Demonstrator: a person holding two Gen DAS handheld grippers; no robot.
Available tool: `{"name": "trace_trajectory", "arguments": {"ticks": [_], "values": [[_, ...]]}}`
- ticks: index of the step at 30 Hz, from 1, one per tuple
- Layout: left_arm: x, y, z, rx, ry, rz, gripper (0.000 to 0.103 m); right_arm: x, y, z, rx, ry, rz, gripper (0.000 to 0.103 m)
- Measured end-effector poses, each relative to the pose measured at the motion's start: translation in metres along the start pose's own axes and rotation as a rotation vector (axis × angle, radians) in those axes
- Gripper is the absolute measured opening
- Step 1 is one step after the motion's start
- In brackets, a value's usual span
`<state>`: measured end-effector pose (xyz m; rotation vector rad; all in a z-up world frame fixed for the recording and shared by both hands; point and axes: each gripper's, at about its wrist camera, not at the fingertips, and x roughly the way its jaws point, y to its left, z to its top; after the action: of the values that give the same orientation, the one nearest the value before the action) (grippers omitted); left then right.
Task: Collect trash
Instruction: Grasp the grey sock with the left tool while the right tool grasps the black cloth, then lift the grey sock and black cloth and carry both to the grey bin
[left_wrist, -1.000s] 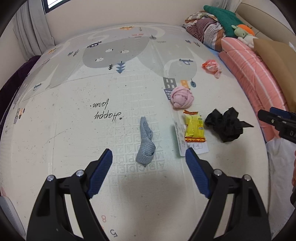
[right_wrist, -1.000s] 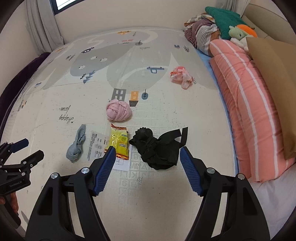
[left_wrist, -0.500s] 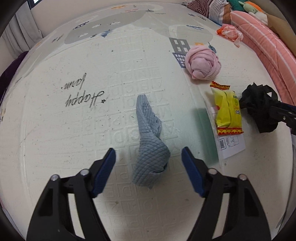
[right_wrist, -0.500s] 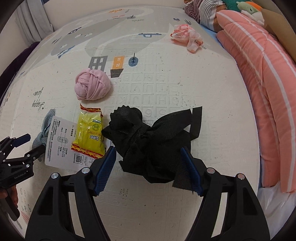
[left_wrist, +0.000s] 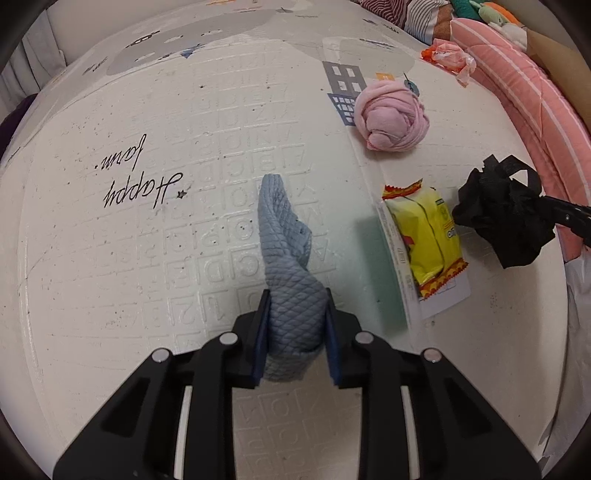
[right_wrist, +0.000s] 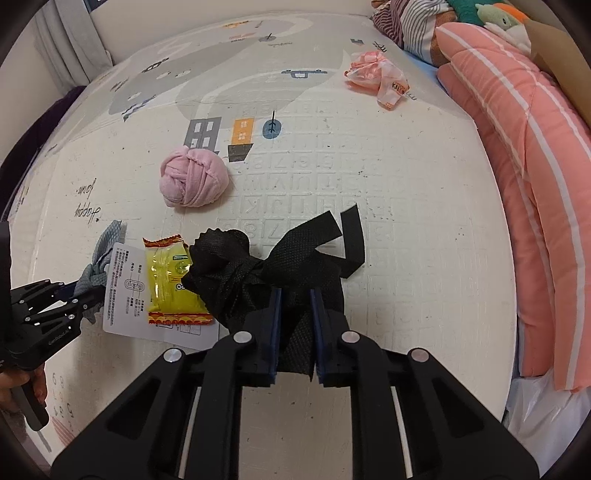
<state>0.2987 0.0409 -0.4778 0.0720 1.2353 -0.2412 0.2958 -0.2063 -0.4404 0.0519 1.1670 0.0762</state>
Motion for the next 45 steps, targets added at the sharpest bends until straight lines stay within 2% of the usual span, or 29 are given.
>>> {"name": "trace_trajectory", "arguments": {"ticks": [9, 16, 24, 33, 39, 45], "values": [[-0.063, 0.006, -0.006, -0.056, -0.046, -0.035, 0.026, -0.060, 0.007, -0.004, 0.015, -0.025, 0.007, 0.013], [-0.143, 0.011, -0.019, -0.100, -0.108, -0.059, 0.026, -0.129, 0.019, -0.008, 0.015, -0.056, 0.019, 0.012], [-0.235, 0.023, -0.052, -0.121, -0.175, -0.054, 0.026, -0.220, 0.056, -0.032, -0.020, -0.117, 0.030, 0.012], [-0.336, 0.035, -0.115, -0.174, -0.239, -0.073, 0.026, -0.315, 0.103, -0.079, -0.054, -0.173, 0.111, 0.012], [-0.395, 0.037, -0.170, -0.213, -0.296, -0.030, 0.026, -0.361, 0.138, -0.107, -0.182, -0.204, 0.171, 0.011], [-0.445, 0.047, -0.234, -0.327, -0.335, 0.014, 0.026, -0.389, 0.166, -0.138, -0.245, -0.217, 0.283, 0.011]]}}
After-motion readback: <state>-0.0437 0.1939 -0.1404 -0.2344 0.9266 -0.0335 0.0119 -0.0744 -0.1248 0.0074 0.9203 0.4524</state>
